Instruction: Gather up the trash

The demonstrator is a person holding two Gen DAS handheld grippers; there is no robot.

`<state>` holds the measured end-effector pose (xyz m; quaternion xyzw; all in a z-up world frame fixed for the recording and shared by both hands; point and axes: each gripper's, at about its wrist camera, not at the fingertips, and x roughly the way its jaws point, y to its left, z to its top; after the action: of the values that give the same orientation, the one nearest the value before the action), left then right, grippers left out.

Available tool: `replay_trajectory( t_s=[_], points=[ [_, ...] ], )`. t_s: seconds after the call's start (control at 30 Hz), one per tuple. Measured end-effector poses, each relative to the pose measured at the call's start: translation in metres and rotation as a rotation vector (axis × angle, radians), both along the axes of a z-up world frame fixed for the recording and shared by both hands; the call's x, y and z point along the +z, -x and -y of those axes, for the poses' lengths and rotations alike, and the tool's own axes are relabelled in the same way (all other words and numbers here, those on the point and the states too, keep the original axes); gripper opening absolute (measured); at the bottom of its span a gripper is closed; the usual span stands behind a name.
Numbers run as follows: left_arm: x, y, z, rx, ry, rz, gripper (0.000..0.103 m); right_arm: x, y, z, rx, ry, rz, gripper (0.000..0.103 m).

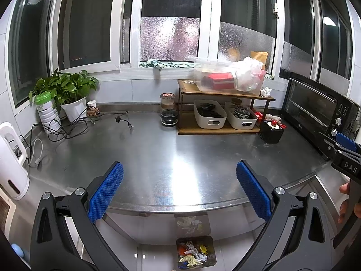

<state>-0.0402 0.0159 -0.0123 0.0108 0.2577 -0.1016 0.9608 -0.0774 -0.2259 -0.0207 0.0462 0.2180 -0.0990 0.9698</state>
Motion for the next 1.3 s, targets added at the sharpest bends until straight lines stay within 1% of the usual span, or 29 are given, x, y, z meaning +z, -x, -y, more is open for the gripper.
replay_trajectory(
  t_s=[0.4, 0.87, 1.17, 1.3],
  points=[
    [-0.0008, -0.0023, 0.0010, 0.003, -0.001, -0.004, 0.095, -0.0038, -0.0007, -0.0012, -0.004, -0.006, -0.005, 0.100],
    [-0.0003, -0.0025, 0.0013, -0.019, 0.005, -0.003, 0.095, -0.0040, -0.0003, -0.0010, -0.010, -0.009, -0.004, 0.100],
    [-0.0002, -0.0018, -0.0010, -0.010, 0.011, 0.003, 0.095, -0.0032, 0.0011, 0.0006, -0.003, -0.008, -0.008, 0.100],
    [-0.0023, -0.0028, -0.0040, -0.006, 0.020, -0.013, 0.095, -0.0033, 0.0011, 0.0006, -0.002, -0.004, -0.008, 0.100]
  ],
)
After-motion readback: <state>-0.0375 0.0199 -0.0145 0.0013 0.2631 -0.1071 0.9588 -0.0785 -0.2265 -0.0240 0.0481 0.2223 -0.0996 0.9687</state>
